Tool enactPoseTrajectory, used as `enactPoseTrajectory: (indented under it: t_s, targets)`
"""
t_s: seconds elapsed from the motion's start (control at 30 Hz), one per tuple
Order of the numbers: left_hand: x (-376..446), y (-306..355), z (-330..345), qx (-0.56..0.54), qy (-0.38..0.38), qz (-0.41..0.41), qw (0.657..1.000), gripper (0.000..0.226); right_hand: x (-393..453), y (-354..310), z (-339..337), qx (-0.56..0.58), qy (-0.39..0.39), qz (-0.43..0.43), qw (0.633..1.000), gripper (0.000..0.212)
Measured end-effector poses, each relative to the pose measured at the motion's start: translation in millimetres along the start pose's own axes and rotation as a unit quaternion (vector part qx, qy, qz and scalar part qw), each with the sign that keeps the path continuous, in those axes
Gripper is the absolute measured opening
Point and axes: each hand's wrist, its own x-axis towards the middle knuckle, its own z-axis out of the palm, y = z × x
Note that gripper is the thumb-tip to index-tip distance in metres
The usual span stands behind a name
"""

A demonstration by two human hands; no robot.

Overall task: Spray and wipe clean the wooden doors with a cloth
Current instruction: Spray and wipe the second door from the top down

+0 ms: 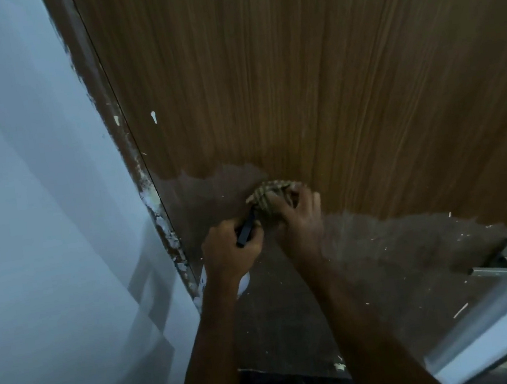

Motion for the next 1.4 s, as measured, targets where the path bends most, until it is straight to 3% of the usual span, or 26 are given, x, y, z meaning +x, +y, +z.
enactPoseTrajectory:
  t_s: [0.1, 0.2, 0.3, 0.37, 0.47, 0.53, 0.6, 0.77, 0.83, 0.93, 1.0, 1.1, 1.2, 1.3, 1.4]
  targets:
    - [5.8, -3.6, -8.9, -0.066, 0.038, -0.009, 0.997, 0.048, -10.1, -2.5, 6.9, 0.005, -0.052, -0.019, 0.998, 0.049]
    - [10.2, -4.1, -14.4, -0.101, 0.053, 0.007, 0.993, 0.045, 26.3, -21.4, -7.1, 0.019, 0.042, 0.006, 0.999, 0.039]
    - [12.5, -3.7, -20.1, -0.102, 0.053, 0.011, 0.993, 0.042, 64.5, -40.9, -13.3, 0.019, 0.132, 0.050, 0.990, 0.042]
    - [14.9, -7.8, -24.9, -0.107, 0.053, 0.012, 0.993, 0.041, 51.8, -41.7, 0.5, -0.017, 0.098, 0.020, 0.995, 0.042]
    - [20.3, -16.2, -31.6, -0.116, 0.047, 0.007, 0.992, 0.050, -2.7, -32.2, 32.2, -0.038, -0.047, -0.045, 0.997, 0.056]
    - [22.1, -20.1, -37.5, -0.117, 0.053, 0.001, 0.992, 0.055, -22.5, -33.3, 41.3, -0.029, -0.105, -0.033, 0.993, 0.057]
    - [23.4, -22.1, -43.8, -0.113, 0.054, 0.001, 0.992, 0.053, -8.8, -44.5, 37.4, 0.003, -0.074, -0.013, 0.997, 0.053]
    - [18.5, -27.1, -53.2, -0.085, 0.051, -0.012, 0.995, 0.034, 65.5, -76.2, 15.7, 0.039, 0.105, 0.039, 0.993, 0.040]
    - [18.9, -32.5, -56.6, -0.082, 0.045, -0.027, 0.995, 0.036, 52.8, -76.5, 28.9, 0.019, 0.081, 0.011, 0.996, 0.039]
    - [24.3, -37.6, -67.0, -0.083, 0.060, -0.039, 0.994, 0.052, 9.0, -67.1, 55.7, -0.005, -0.031, -0.069, 0.997, 0.051]
    - [28.3, -37.4, -71.1, -0.080, 0.068, -0.030, 0.994, 0.051, 6.4, -67.7, 58.0, 0.012, -0.063, -0.059, 0.996, 0.050]
    - [28.9, -39.8, -73.8, -0.061, 0.069, -0.018, 0.996, 0.030, 45.4, -89.7, 42.2, 0.032, 0.001, -0.033, 0.999, 0.045]
    - [27.6, -44.1, -73.7, -0.034, 0.080, -0.023, 0.996, 0.030, 78.8, -103.1, 34.1, 0.038, 0.080, -0.010, 0.996, 0.038]
    - [28.6, -50.1, -75.9, -0.024, 0.075, -0.023, 0.997, 0.020, 52.4, -102.3, 57.5, 0.004, 0.014, -0.063, 0.998, 0.040]
    - [30.3, -55.4, -76.9, -0.010, 0.085, -0.024, 0.996, 0.033, 21.7, -99.3, 82.7, 0.029, -0.089, -0.110, 0.989, 0.042]
